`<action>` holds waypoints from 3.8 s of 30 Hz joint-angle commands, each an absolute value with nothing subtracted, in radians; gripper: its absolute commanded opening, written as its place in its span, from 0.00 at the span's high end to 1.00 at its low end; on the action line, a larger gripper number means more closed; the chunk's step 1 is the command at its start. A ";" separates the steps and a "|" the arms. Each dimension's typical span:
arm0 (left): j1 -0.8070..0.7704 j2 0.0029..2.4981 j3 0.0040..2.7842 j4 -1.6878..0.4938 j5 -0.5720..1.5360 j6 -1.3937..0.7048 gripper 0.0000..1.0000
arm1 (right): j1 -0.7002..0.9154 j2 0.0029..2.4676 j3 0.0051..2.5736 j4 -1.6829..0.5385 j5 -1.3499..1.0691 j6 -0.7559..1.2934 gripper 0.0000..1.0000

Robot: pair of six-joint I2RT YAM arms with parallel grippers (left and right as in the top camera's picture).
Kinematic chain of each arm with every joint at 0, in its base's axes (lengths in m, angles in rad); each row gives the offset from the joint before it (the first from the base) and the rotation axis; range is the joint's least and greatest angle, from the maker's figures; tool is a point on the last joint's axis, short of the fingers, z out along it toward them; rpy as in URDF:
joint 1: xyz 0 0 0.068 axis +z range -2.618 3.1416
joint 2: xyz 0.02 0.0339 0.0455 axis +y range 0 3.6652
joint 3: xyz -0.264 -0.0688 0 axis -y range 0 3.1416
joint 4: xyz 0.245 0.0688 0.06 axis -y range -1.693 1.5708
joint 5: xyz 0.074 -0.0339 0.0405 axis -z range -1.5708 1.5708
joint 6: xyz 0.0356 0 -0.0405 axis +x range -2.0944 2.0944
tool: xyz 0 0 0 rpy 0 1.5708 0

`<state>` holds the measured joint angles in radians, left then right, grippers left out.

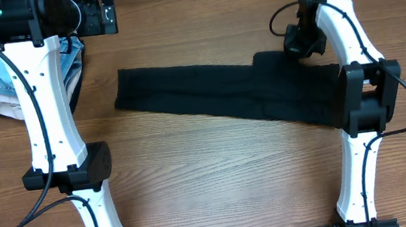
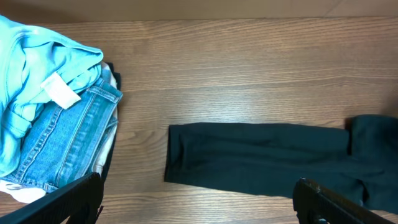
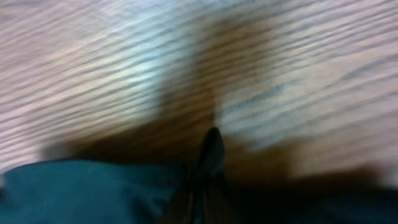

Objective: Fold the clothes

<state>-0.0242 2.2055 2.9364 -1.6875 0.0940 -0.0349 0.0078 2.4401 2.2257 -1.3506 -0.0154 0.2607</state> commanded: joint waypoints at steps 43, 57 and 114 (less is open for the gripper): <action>-0.020 2.204 2.830 -1.689 0.094 0.005 0.00 | -0.072 2.149 1.917 -1.386 -0.201 0.144 0.59; -0.020 2.204 2.195 -1.433 0.289 0.182 0.00 | -0.242 2.037 1.944 -1.537 -0.458 -0.147 0.22; -0.160 1.956 1.510 -0.693 0.292 0.022 0.96 | -0.118 2.037 1.944 -1.491 -0.457 -0.105 0.15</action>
<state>-0.1005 1.9396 1.5097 -0.7113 0.3027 0.0486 -0.1383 2.0521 1.9427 -1.5005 -0.4454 -0.1047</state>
